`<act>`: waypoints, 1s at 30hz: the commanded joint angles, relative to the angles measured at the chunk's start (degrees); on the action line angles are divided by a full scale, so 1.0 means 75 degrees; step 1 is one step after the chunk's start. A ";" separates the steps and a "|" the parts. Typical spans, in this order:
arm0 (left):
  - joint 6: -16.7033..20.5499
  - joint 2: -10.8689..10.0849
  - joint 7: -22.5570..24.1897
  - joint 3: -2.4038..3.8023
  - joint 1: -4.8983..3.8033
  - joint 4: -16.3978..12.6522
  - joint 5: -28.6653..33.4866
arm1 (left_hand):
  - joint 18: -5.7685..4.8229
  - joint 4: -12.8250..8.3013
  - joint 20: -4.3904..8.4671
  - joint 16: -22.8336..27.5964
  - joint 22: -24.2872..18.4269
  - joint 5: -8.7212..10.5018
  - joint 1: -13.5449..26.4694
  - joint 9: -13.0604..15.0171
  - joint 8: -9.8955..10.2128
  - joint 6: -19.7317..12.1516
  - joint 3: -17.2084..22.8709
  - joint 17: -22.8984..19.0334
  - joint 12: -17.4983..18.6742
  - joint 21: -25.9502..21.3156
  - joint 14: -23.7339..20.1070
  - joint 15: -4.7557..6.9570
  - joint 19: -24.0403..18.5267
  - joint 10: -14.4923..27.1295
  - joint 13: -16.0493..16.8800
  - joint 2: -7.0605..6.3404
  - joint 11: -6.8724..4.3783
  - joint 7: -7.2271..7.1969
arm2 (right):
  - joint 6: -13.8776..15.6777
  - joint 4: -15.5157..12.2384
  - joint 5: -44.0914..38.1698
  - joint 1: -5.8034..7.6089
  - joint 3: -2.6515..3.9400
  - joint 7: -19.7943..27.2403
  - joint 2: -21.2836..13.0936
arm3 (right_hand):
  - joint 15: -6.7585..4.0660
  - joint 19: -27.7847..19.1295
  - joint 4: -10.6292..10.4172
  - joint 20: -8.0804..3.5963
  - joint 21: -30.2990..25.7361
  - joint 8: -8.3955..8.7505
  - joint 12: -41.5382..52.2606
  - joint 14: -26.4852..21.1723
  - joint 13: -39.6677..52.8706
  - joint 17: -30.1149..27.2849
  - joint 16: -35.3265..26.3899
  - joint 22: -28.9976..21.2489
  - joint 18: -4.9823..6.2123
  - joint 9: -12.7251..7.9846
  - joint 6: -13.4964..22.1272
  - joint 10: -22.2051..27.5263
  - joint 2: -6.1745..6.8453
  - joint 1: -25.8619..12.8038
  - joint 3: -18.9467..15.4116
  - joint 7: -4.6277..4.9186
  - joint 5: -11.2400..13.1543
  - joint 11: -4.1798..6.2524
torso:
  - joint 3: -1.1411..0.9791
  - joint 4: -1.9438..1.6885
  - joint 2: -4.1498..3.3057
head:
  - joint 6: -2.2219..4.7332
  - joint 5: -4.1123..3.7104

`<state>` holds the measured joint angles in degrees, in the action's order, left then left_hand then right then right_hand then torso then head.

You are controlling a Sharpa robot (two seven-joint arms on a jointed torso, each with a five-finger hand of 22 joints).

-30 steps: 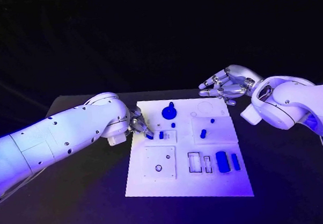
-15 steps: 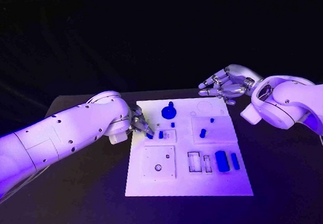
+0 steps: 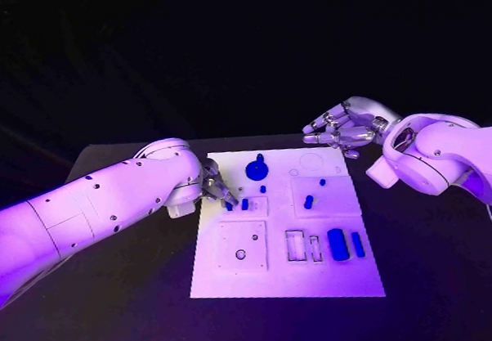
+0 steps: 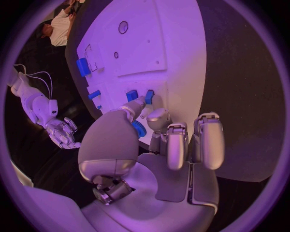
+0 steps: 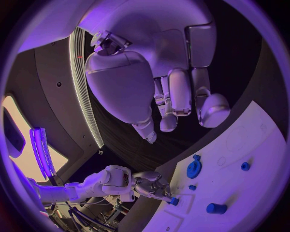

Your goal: Assemble the parts on the task board

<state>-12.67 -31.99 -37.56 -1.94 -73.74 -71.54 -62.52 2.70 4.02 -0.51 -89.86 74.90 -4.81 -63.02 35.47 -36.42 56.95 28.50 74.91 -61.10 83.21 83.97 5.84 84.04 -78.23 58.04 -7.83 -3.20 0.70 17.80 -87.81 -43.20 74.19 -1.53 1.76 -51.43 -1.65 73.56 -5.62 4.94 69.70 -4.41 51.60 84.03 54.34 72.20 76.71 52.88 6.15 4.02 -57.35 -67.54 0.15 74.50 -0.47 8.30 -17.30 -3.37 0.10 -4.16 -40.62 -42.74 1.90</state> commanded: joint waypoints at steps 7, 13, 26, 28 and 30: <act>-0.0317 0.0035 -0.0142 -0.0026 0.0042 0.0061 -0.0369 | -0.0130 0.0123 0.0055 -0.0018 0.1340 0.0023 0.0121 0.0034 -0.0046 -0.0023 -0.0316 0.2012 -0.0029 0.0029 0.0804 0.0045 0.0494 0.0050 -0.0005 0.0023 0.0014 0.0000 | -0.0077 -0.0021 0.0035 -0.0004 0.0000 0.0060 -0.0007 | 0.0055 -0.0017 -0.0029 -0.0024 -0.0056 -0.0023 0.0000 0.0252 -0.0014 -0.0011 -0.0050 -0.0017 0.0113 0.0011 0.0047 0.0037 -0.0076 -0.0010 -0.0023 -0.0011 -0.0049 0.0026 | 0.0003 0.0001 -0.0001 | -0.0019 0.0012; -0.0336 0.0048 -0.0165 -0.0025 0.0042 0.0107 -0.0375 | -0.0132 0.0231 0.0057 -0.0018 0.1349 0.0021 0.0169 0.0059 -0.0066 -0.0020 -0.0518 0.2012 -0.0019 0.0034 0.0804 0.0048 0.0497 0.0051 -0.0023 0.0044 0.0011 -0.0004 | -0.0072 -0.0022 0.0035 -0.0004 0.0000 0.0062 -0.0008 | 0.0056 -0.0023 -0.0045 -0.0024 -0.0068 -0.0022 -0.0012 0.0249 -0.0028 -0.0023 -0.0062 -0.0035 0.0115 0.0011 0.0049 0.0048 -0.0080 -0.0021 -0.0035 -0.0011 -0.0055 0.0025 | 0.0004 0.0004 0.0001 | -0.0021 0.0012; -0.0016 -0.0018 -0.0102 -0.0002 0.0042 0.0130 -0.0330 | -0.0138 0.0789 0.0051 -0.0018 0.1378 0.0043 0.0576 0.0123 -0.0104 0.0005 -0.1630 0.2012 -0.0021 0.0044 0.0804 0.0038 0.0507 0.0045 -0.0046 -0.0124 0.0025 0.0009 | -0.0071 -0.0010 0.0036 -0.0004 0.0000 0.0069 -0.0009 | 0.0058 -0.0048 -0.0063 -0.0023 -0.0103 -0.0021 -0.0039 0.0242 -0.0055 -0.0045 -0.0082 -0.0092 0.0125 0.0010 0.0054 0.0072 -0.0078 -0.0035 -0.0055 -0.0010 -0.0060 0.0023 | 0.0008 0.0003 0.0002 | -0.0024 -0.0001; 0.0162 -0.0058 -0.0071 0.0006 0.0040 0.0102 -0.0257 | -0.0131 0.0905 0.0054 -0.0018 0.1363 0.0047 0.0620 0.0129 -0.0097 -0.0010 -0.1888 0.2012 -0.0010 0.0018 0.0804 0.0043 0.0500 0.0057 -0.0060 -0.0155 0.0023 0.0006 | -0.0074 -0.0006 0.0036 -0.0004 0.0000 0.0070 -0.0008 | 0.0058 -0.0048 -0.0063 -0.0023 -0.0103 -0.0021 -0.0039 0.0242 -0.0055 -0.0045 -0.0082 -0.0092 0.0125 0.0010 0.0054 0.0072 -0.0078 -0.0035 -0.0055 -0.0010 -0.0060 0.0023 | 0.0008 0.0005 0.0004 | -0.0024 -0.0007; 0.0308 -0.0102 -0.0054 0.0026 0.0039 0.0058 -0.0201 | -0.0120 0.1017 0.0060 -0.0018 0.1335 0.0041 0.0604 0.0132 -0.0080 -0.0047 -0.2117 0.2012 0.0017 -0.0027 0.0804 0.0049 0.0487 0.0085 -0.0089 -0.0132 0.0026 0.0010 | -0.0073 -0.0006 0.0036 -0.0004 0.0000 0.0072 -0.0008 | 0.0058 -0.0048 -0.0063 -0.0023 -0.0103 -0.0021 -0.0039 0.0242 -0.0055 -0.0045 -0.0082 -0.0092 0.0125 0.0010 0.0054 0.0072 -0.0078 -0.0035 -0.0055 -0.0010 -0.0060 0.0023 | 0.0004 0.0006 0.0005 | -0.0020 -0.0006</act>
<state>-12.59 -32.71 -37.69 -1.79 -73.51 -70.89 -64.36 2.69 11.42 -0.52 -89.86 74.90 -4.81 -58.89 36.38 -37.02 56.92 13.11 74.90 -61.10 83.21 83.97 5.83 84.04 -78.01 57.43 -9.04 -2.98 0.72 17.81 -87.81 -42.83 74.19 -1.53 1.81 -51.52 -1.65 73.56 -5.85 4.94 69.24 -4.41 51.60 84.02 53.97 71.91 76.37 52.24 6.15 4.02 -57.35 -67.33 -0.07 74.28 -0.70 8.30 -17.52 -3.16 0.14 -4.14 -40.59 -42.91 1.88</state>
